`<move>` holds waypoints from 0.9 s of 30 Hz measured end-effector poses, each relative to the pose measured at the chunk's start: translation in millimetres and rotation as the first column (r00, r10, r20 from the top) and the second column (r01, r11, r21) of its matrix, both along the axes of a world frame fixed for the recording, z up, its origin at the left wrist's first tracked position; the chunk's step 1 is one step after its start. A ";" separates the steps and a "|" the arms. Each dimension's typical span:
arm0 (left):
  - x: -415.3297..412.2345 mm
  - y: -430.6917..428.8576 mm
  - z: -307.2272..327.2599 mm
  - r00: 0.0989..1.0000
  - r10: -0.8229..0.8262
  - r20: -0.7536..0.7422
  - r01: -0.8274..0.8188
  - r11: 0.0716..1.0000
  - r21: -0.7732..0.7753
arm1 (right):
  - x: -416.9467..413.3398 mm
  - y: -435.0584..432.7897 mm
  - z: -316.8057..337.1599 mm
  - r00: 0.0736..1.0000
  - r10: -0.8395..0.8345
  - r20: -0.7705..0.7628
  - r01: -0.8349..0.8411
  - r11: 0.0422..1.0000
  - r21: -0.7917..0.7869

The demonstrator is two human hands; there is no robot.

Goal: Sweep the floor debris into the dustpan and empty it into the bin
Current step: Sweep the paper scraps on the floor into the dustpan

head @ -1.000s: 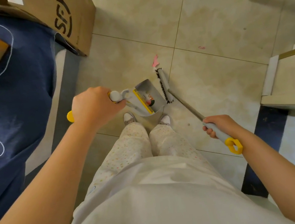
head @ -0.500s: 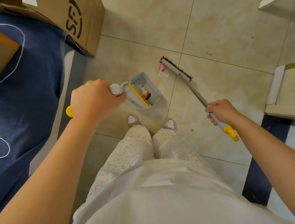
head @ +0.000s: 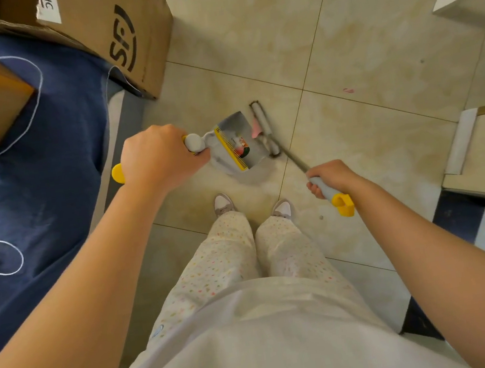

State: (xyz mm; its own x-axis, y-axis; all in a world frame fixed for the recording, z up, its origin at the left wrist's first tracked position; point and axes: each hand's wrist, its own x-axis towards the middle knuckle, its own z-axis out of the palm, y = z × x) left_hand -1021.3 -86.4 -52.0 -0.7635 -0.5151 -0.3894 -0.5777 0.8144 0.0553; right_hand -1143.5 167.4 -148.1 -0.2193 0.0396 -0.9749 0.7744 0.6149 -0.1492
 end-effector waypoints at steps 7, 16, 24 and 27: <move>5.8 -3.9 -3.9 1.000 -0.014 0.013 0.014 1.000 -0.012 | 20.5 16.5 22.4 0.996 -0.092 -0.002 0.092 0.996 -0.022; 6.0 -13.1 -5.2 1.000 -0.014 -0.008 0.015 1.000 0.021 | 18.0 -0.7 10.3 0.979 0.095 -0.182 -0.097 0.995 -0.001; 7.2 -14.4 -6.1 1.000 0.008 -0.016 -0.008 0.998 0.054 | 17.2 -42.7 -7.2 0.956 -0.251 0.154 0.272 0.953 -0.131; 7.1 -25.7 -4.3 1.000 0.007 -0.027 -0.006 0.999 0.045 | 26.5 -36.2 -0.1 0.866 -0.416 0.279 0.474 0.860 -0.189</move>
